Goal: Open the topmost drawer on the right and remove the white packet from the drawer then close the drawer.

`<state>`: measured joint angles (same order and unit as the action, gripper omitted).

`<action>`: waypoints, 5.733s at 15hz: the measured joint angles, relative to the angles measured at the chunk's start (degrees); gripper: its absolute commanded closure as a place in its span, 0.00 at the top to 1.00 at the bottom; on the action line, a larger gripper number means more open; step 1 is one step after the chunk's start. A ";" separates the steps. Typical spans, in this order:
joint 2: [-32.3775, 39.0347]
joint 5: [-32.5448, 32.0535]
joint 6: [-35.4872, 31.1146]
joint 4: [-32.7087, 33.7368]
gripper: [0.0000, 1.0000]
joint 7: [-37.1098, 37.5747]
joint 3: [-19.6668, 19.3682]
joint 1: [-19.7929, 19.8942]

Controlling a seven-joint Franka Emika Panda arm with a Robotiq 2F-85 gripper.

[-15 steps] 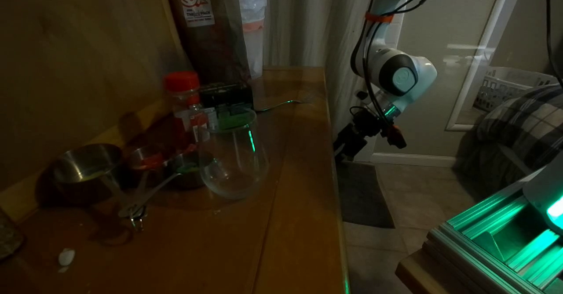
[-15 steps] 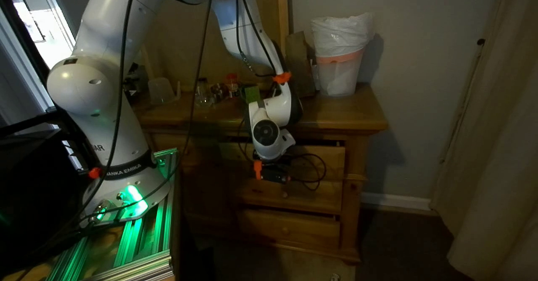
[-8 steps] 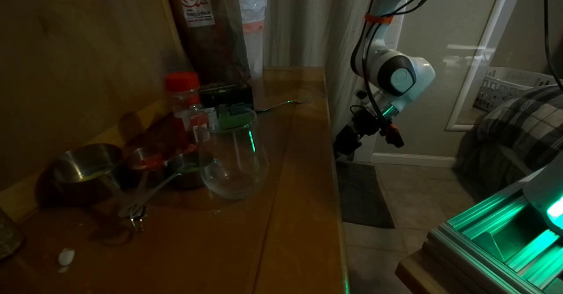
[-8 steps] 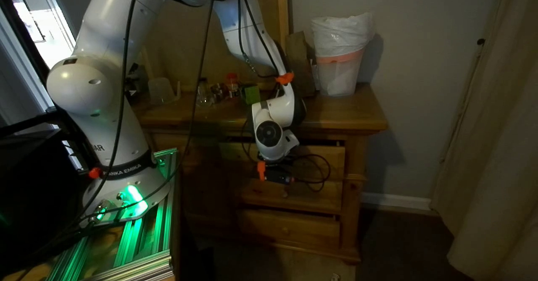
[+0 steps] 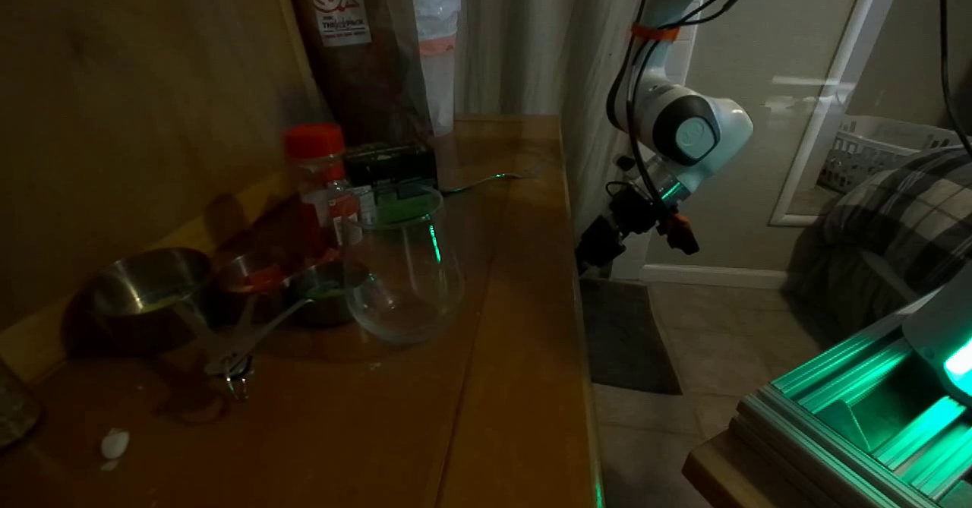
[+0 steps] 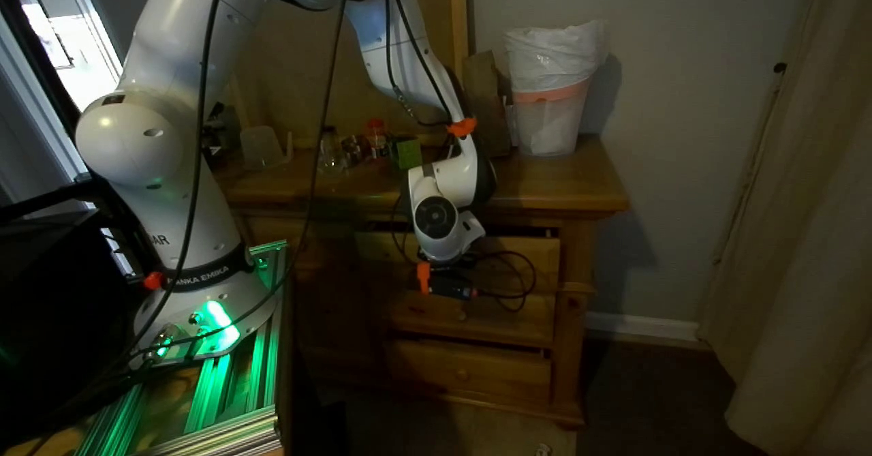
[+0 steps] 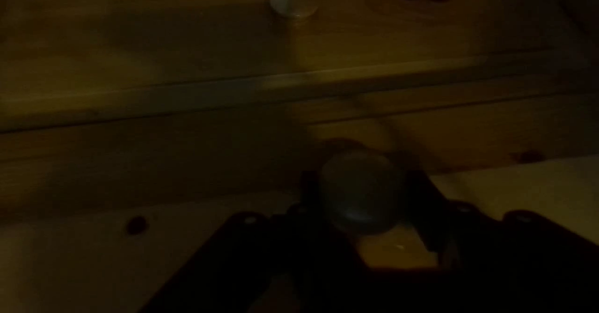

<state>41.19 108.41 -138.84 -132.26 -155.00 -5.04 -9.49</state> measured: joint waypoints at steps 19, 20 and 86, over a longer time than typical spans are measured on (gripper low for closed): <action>-3.14 -2.17 -3.44 -6.25 0.24 -0.48 -7.24 -3.41; -3.32 -2.75 -3.57 -6.73 0.24 -0.48 -8.10 -3.84; -0.32 -25.31 -15.20 -5.06 0.65 26.84 -5.54 -21.38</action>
<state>40.87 83.10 -154.04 -137.32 -128.16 -10.58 -30.87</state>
